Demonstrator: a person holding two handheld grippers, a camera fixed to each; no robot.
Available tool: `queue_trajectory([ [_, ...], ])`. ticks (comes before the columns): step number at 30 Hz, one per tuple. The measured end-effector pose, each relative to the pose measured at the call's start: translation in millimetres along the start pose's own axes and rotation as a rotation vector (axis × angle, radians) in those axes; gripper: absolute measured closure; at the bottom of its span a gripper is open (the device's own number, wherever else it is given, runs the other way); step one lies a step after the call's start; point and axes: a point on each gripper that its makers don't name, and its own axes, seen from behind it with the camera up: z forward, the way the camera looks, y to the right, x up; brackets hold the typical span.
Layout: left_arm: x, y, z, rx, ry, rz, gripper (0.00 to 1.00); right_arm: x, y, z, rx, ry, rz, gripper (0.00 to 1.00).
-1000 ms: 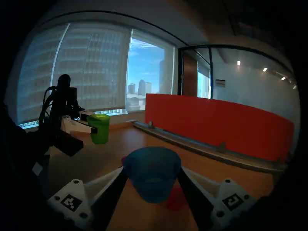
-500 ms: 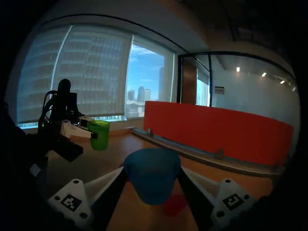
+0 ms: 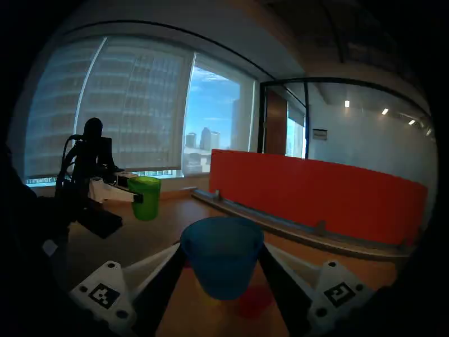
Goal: Pour water
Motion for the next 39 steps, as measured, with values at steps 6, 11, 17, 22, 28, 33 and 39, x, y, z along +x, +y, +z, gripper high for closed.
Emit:
queue_trajectory([
  [6,-6.8,7.9,0.3,-0.027,-0.01,0.014,0.15,8.7,-2.8,0.8,0.014,0.002,-0.034,0.1],
  [11,-15.9,16.0,1.5,-0.05,-0.018,0.016,0.15,18.1,-4.3,2.0,0.02,-0.002,-0.091,0.1],
  [17,-23.9,25.8,3.0,-0.076,-0.024,0.018,0.15,29.5,-5.0,4.8,0.022,-0.011,-0.176,0.1],
  [22,-27.8,32.5,4.7,-0.087,-0.025,0.021,0.15,44.2,-6.1,7.2,0.026,-0.008,-0.241,0.1],
  [28,-28.8,40.1,6.7,-0.106,-0.015,0.015,0.16,61.7,-7.9,11.6,0.028,-0.004,-0.332,0.1],
  [33,-30.9,45.6,8.7,-0.122,-0.012,0.013,0.16,73.5,-12.7,17.4,0.04,-0.003,-0.401,0.1],
  [39,-30.6,51.7,10.5,-0.138,-0.01,0.019,0.16,87.7,-20.3,26.4,0.054,0.006,-0.481,0.1],
])
